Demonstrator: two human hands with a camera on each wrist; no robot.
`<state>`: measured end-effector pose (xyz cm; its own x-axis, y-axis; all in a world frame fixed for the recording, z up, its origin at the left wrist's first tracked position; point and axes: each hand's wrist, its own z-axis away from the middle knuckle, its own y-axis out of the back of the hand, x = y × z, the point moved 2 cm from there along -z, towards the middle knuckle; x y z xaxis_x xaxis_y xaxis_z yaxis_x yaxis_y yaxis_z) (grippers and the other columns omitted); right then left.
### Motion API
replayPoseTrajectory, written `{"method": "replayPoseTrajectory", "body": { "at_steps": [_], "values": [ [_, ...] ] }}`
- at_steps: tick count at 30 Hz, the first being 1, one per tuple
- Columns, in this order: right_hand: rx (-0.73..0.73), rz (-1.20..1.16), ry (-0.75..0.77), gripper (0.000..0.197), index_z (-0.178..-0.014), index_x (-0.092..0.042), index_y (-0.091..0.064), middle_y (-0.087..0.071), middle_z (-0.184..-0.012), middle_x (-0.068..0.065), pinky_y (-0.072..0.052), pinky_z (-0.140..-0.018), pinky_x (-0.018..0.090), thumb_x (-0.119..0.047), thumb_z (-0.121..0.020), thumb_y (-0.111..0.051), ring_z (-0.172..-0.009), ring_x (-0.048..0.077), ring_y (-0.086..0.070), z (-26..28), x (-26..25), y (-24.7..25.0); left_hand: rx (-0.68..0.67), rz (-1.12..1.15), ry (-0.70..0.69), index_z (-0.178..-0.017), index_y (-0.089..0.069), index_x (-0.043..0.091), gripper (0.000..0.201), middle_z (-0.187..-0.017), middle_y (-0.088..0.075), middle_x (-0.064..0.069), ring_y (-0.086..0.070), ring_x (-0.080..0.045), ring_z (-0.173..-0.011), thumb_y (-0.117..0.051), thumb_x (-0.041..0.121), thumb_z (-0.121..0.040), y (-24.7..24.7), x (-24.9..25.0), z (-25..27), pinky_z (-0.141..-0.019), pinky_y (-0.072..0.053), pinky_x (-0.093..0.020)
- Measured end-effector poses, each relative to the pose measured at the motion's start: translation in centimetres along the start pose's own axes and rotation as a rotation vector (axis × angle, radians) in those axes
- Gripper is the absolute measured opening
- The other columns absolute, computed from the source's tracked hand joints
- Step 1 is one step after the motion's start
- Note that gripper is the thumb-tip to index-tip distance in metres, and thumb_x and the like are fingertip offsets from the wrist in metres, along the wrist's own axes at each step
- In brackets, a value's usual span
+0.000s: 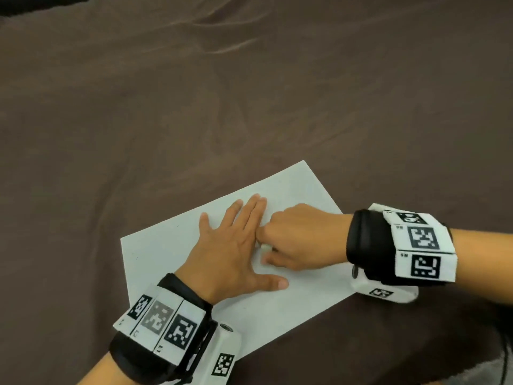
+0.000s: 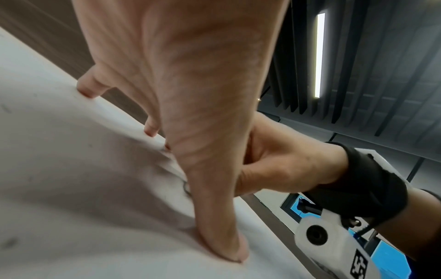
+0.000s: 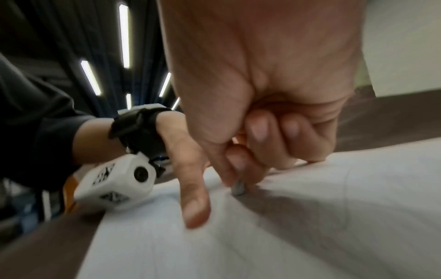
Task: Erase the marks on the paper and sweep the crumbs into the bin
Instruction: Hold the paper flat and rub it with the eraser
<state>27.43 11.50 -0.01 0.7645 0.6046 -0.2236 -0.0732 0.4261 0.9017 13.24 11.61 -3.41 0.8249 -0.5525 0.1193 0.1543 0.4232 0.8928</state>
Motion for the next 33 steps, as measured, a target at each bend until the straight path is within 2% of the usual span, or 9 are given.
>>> {"method": "replayPoseTrajectory", "body": {
  "at_steps": [7,13,15,18,22,24,28,31,33],
  "values": [
    [0.166,0.201,-0.254,0.026,-0.108,-0.015,-0.050,-0.059,-0.099,0.004,-0.030,-0.064,0.031,-0.036,-0.098,-0.039,-0.077,0.027,-0.050,-0.6,3.6,1.2,0.019,-0.002,0.006,-0.145,0.035,0.022,0.131,-0.159,0.025,0.012,0.015,-0.013,-0.148,-0.041,0.093,-0.066,0.1,0.1,0.2,-0.116,-0.008,-0.060],
    [0.078,0.110,-0.226,0.028,-0.120,-0.020,-0.045,-0.033,-0.134,-0.002,-0.048,-0.077,0.032,-0.037,-0.100,-0.035,-0.102,0.016,-0.052,4.9,1.5,-1.2,0.010,-0.016,-0.016,-0.150,0.029,0.021,0.126,-0.157,0.032,0.008,0.022,-0.015,-0.147,-0.037,0.092,-0.069,-0.2,0.0,0.3,-0.117,-0.003,-0.061],
    [0.046,0.081,-0.235,0.025,-0.116,-0.019,-0.054,-0.032,-0.147,0.001,-0.052,-0.075,0.026,-0.033,-0.097,-0.049,-0.111,0.015,-0.057,6.3,0.7,-3.0,-0.003,-0.033,-0.015,-0.150,0.027,0.019,0.122,-0.156,0.036,0.006,0.025,-0.015,-0.146,-0.032,0.091,-0.071,-0.3,0.0,0.5,-0.117,0.000,-0.061],
    [0.056,0.021,-0.339,0.038,-0.091,-0.024,-0.070,-0.060,-0.130,0.002,-0.046,-0.047,0.014,-0.029,-0.058,-0.087,-0.088,0.007,-0.070,7.3,0.0,-4.1,0.000,-0.050,0.018,-0.150,0.027,0.016,0.116,-0.155,0.037,0.002,0.026,-0.019,-0.146,-0.017,0.091,-0.073,-0.4,0.3,1.2,-0.118,-0.001,-0.060],
    [0.047,0.040,-0.276,0.060,-0.143,-0.017,-0.039,-0.007,-0.161,-0.003,-0.052,-0.082,0.020,-0.019,-0.088,-0.062,-0.142,0.003,-0.022,7.5,-0.9,-5.0,0.098,-0.085,-0.098,-0.154,-0.019,0.004,0.098,-0.162,-0.011,-0.015,-0.020,-0.032,-0.148,-0.015,0.073,-0.085,-1.5,2.0,2.6,-0.107,-0.034,-0.063],
    [0.057,0.006,-0.339,0.074,-0.140,-0.017,-0.046,-0.015,-0.157,-0.003,-0.055,-0.071,0.018,-0.020,-0.073,-0.076,-0.135,0.001,-0.035,7.9,-1.1,-4.2,0.160,-0.120,-0.283,-0.149,-0.037,0.008,0.087,-0.157,-0.031,-0.012,-0.033,-0.030,-0.143,-0.028,0.071,-0.090,-3.3,3.2,3.2,-0.102,-0.042,-0.060],
    [-0.029,-0.080,-0.361,0.070,-0.152,-0.025,0.006,0.037,-0.143,-0.016,-0.046,-0.099,0.024,-0.016,-0.099,-0.039,-0.145,0.003,-0.011,8.6,-1.5,-5.2,0.167,-0.203,-0.408,-0.154,-0.029,0.014,0.084,-0.160,-0.026,-0.003,-0.026,-0.027,-0.146,-0.023,0.073,-0.094,-4.7,2.9,4.2,-0.113,-0.030,-0.058],
    [-0.041,-0.104,-0.337,0.071,-0.151,-0.029,0.012,0.039,-0.147,-0.018,-0.046,-0.094,0.020,-0.013,-0.100,-0.035,-0.145,0.001,-0.008,9.0,-1.5,-5.6,0.155,-0.187,-0.289,-0.156,-0.020,0.012,0.076,-0.163,-0.018,-0.004,-0.021,-0.030,-0.147,-0.019,0.065,-0.100,-4.1,-0.4,4.0,-0.110,-0.022,-0.055],
    [-0.064,-0.149,-0.358,0.074,-0.150,-0.033,0.013,0.037,-0.147,-0.022,-0.045,-0.094,0.016,-0.013,-0.100,-0.037,-0.144,-0.001,-0.011,9.1,-1.5,-5.2,0.126,-0.170,-0.142,-0.154,-0.024,0.007,0.077,-0.161,-0.021,-0.010,-0.026,-0.032,-0.145,-0.017,0.063,-0.101,-3.3,-2.2,3.7,-0.107,-0.037,-0.057]
  ]
}}
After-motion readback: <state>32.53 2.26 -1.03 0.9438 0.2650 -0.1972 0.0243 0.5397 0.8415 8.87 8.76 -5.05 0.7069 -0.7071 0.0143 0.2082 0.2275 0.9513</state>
